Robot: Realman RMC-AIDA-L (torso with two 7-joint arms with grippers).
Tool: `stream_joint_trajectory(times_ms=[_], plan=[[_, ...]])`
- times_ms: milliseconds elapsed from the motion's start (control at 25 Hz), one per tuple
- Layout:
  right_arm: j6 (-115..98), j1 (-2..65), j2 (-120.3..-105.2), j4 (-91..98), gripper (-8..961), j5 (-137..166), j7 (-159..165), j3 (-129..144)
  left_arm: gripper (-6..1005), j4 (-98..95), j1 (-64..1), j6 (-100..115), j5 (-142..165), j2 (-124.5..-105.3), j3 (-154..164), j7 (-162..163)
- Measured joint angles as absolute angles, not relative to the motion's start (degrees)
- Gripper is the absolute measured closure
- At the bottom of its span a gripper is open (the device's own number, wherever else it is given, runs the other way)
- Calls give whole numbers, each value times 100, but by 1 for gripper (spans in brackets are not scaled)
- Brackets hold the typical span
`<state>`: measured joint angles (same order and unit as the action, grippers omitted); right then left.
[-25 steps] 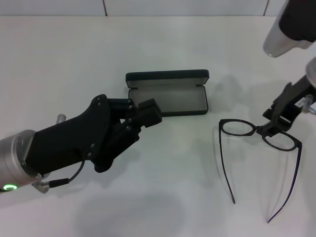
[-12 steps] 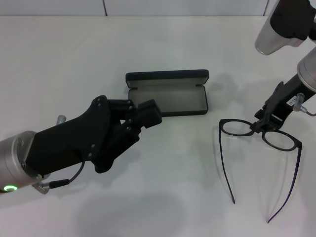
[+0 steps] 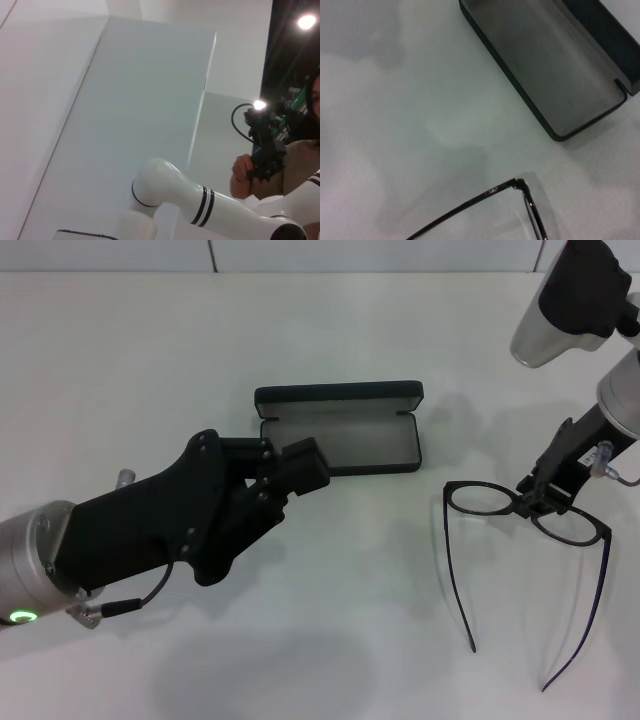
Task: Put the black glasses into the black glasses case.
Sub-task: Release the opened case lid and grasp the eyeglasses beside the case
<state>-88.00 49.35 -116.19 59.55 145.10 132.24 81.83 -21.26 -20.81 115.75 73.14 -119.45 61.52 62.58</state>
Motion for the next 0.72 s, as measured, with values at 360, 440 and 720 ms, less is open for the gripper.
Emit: stream_joint_trajectory(times_ms=[360,440,720], plan=[[-8722,4947,-11619,5915,741,14490,13199,8254,944,-2127,-2078,11574,7314,-11935,6063,6258],[-8709,4952,-11619,5872,742,14453,13185,8261,944,-2126,-2076,11574,7316,-11935,6063,6257],[-8670,5026,-11619,5651,873,14380,13169,8268,944,-2127,-2063,11575,7328,-11935,6064,6258]])
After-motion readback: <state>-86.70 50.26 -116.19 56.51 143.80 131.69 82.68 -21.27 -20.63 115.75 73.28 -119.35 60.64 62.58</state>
